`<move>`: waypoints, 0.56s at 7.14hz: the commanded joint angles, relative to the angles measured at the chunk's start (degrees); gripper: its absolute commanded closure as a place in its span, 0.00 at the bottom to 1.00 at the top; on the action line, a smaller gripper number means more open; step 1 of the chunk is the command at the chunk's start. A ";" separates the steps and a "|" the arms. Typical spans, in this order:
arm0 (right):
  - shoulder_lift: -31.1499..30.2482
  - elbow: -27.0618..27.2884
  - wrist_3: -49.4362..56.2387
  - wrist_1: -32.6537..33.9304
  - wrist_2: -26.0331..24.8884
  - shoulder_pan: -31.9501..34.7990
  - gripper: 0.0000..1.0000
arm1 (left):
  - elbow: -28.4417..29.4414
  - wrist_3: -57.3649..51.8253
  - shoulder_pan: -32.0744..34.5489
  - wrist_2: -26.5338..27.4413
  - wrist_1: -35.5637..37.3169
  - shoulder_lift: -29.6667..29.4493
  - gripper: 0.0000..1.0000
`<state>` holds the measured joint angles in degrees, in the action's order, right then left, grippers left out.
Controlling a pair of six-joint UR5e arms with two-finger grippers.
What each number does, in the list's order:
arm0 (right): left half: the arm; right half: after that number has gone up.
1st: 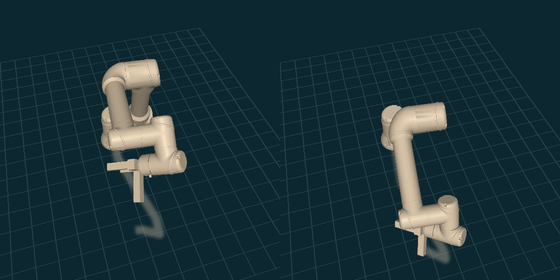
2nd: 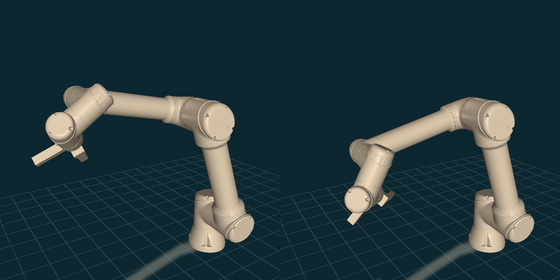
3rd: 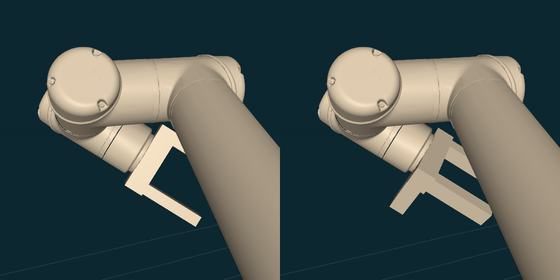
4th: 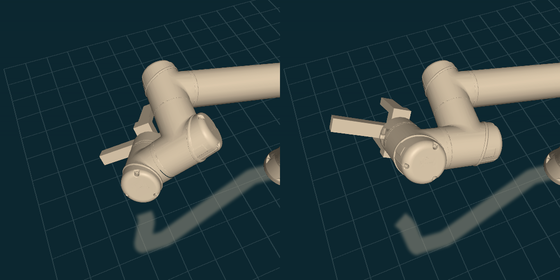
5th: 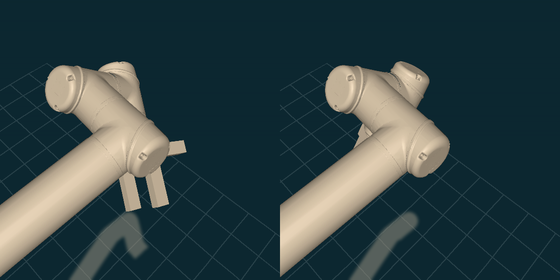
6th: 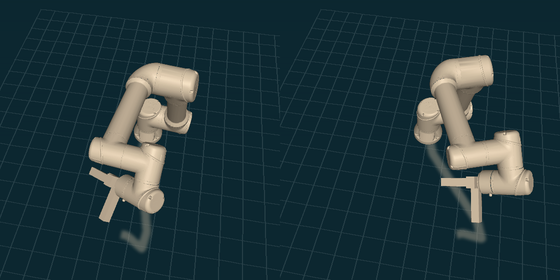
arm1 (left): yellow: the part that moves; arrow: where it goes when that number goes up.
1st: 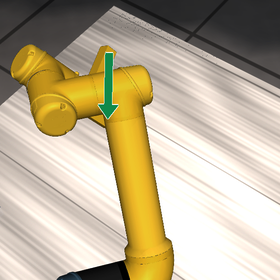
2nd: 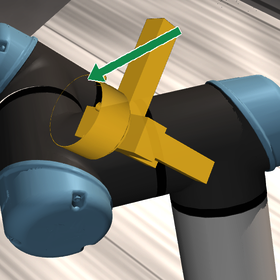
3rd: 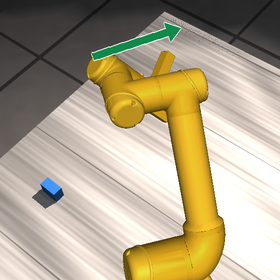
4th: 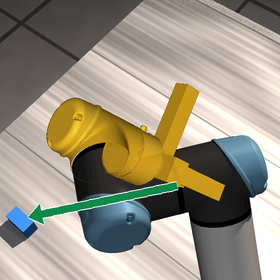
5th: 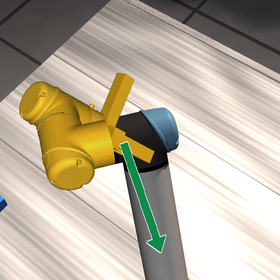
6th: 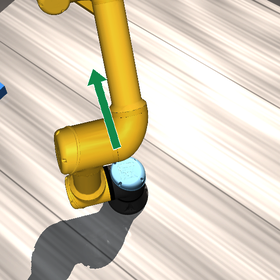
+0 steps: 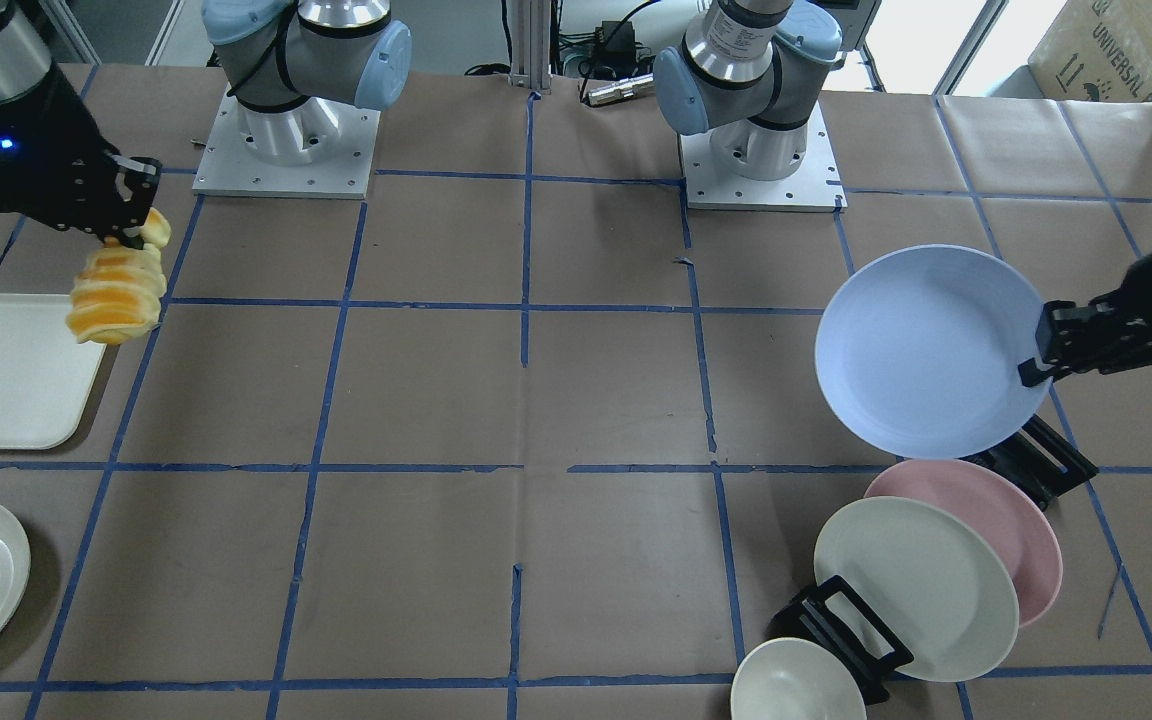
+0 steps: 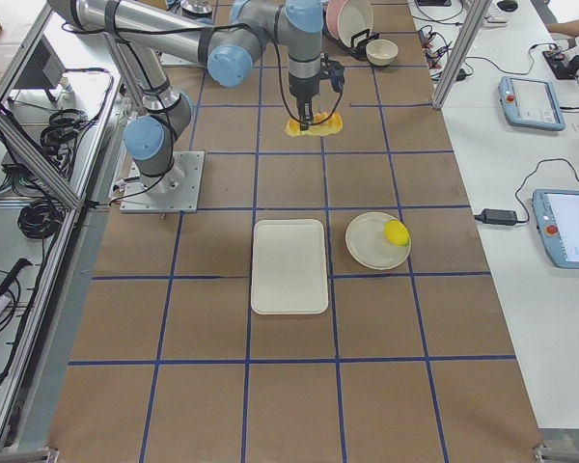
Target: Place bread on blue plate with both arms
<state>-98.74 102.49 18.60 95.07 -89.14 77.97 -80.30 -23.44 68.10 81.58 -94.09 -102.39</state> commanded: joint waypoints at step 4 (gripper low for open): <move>2.14 -0.10 -10.42 2.39 0.54 9.83 0.96 | -10.55 33.77 19.68 0.15 16.42 0.35 0.89</move>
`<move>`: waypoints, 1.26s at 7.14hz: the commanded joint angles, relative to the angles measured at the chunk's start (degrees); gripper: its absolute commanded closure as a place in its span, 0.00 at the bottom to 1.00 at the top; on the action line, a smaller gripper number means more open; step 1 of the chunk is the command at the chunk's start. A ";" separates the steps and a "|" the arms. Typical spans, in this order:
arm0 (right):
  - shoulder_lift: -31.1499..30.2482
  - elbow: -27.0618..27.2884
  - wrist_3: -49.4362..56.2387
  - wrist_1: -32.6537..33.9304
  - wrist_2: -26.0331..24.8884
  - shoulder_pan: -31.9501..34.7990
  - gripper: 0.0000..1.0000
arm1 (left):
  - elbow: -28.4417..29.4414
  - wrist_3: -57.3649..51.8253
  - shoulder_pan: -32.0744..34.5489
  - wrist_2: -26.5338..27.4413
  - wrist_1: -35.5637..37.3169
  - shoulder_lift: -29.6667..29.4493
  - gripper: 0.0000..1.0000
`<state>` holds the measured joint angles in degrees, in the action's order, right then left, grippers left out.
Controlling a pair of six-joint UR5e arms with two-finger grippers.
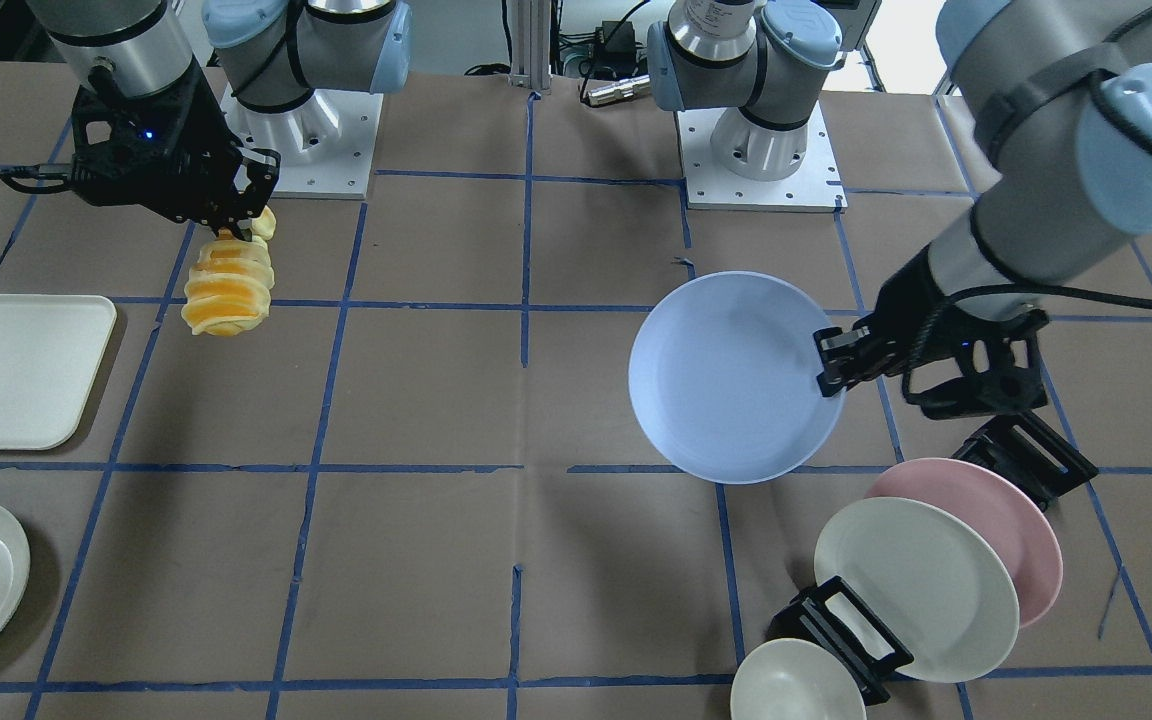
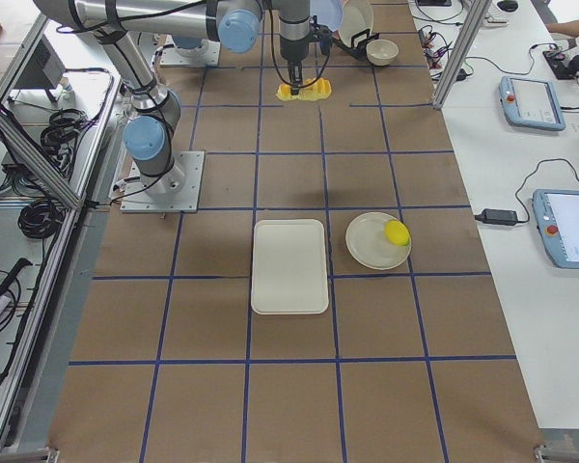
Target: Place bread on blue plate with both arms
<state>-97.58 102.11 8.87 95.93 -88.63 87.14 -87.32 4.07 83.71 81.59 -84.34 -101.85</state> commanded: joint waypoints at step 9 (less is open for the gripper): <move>4.85 0.55 -0.08 6.90 -0.67 1.72 0.96 | -17.89 32.76 14.81 8.51 31.17 -0.37 0.00</move>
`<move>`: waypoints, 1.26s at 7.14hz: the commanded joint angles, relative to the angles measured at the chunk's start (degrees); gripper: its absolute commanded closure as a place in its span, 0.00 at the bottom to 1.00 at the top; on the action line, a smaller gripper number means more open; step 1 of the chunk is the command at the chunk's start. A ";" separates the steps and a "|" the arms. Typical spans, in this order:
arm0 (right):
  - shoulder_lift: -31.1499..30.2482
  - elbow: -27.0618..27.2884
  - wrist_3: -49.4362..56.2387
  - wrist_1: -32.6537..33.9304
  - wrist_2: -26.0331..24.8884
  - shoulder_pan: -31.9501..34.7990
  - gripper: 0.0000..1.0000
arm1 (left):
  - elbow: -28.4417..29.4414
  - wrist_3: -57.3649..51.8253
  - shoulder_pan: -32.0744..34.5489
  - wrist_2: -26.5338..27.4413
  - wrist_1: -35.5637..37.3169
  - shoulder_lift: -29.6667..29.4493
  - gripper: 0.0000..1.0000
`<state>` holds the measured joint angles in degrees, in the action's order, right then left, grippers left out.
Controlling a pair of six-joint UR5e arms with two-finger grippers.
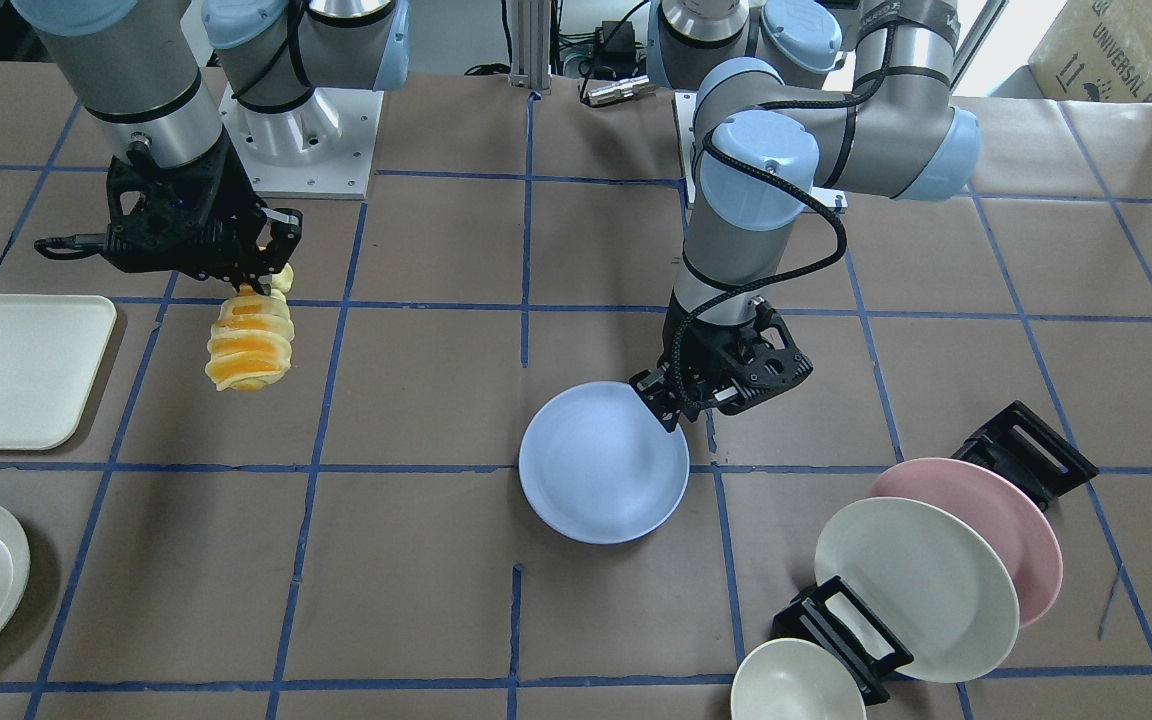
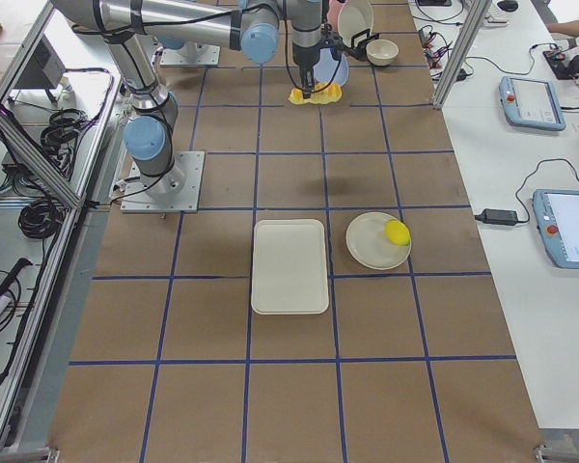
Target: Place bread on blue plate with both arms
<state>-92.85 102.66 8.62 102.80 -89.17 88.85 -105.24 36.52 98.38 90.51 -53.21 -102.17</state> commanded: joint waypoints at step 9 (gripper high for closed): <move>25.67 -6.65 -29.35 27.01 3.22 30.23 0.96 | 2.48 -60.22 -21.46 -2.09 -7.15 1.71 0.00</move>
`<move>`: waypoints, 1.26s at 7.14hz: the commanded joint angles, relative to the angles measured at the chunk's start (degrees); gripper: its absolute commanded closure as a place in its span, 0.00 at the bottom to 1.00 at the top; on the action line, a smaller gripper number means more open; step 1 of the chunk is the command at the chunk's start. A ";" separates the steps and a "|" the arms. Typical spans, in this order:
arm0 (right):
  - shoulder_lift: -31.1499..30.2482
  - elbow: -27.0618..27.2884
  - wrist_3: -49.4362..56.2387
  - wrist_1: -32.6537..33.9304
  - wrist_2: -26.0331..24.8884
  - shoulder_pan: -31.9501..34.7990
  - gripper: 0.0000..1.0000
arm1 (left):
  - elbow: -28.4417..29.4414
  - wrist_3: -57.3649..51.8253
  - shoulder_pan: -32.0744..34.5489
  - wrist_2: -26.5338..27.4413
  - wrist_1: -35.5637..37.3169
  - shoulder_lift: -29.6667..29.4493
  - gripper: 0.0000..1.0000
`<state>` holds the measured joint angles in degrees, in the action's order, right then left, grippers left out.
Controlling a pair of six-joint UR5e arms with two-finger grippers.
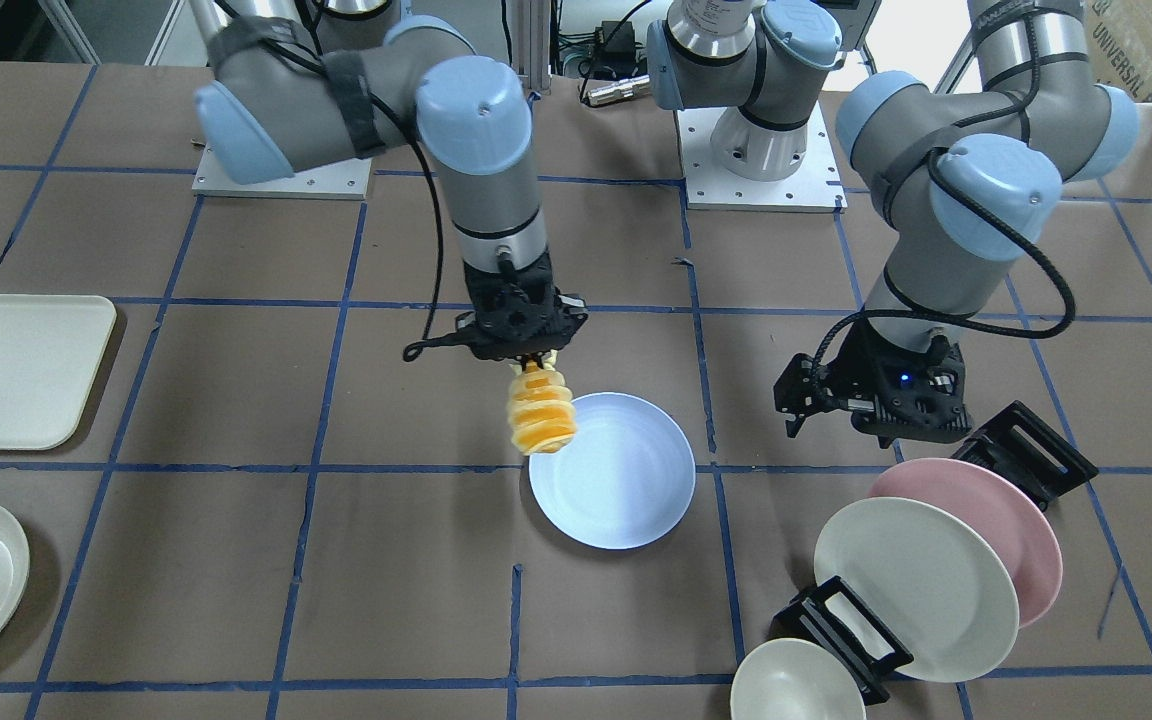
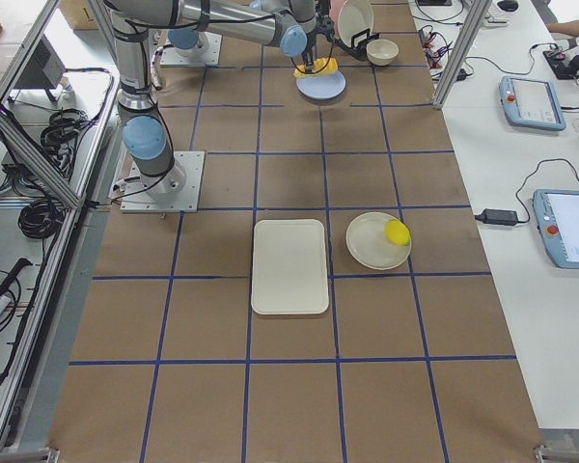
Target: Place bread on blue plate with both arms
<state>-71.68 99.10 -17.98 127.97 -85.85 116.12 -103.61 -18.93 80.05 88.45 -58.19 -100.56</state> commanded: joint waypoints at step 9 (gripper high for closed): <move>14.37 -6.11 -0.13 8.35 -0.19 4.29 0.00 | 11.84 -4.80 -8.07 -0.21 -21.17 0.54 0.00</move>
<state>-57.34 92.96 -18.14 136.16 -86.29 120.45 -92.14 -23.75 71.98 88.25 -79.75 -100.23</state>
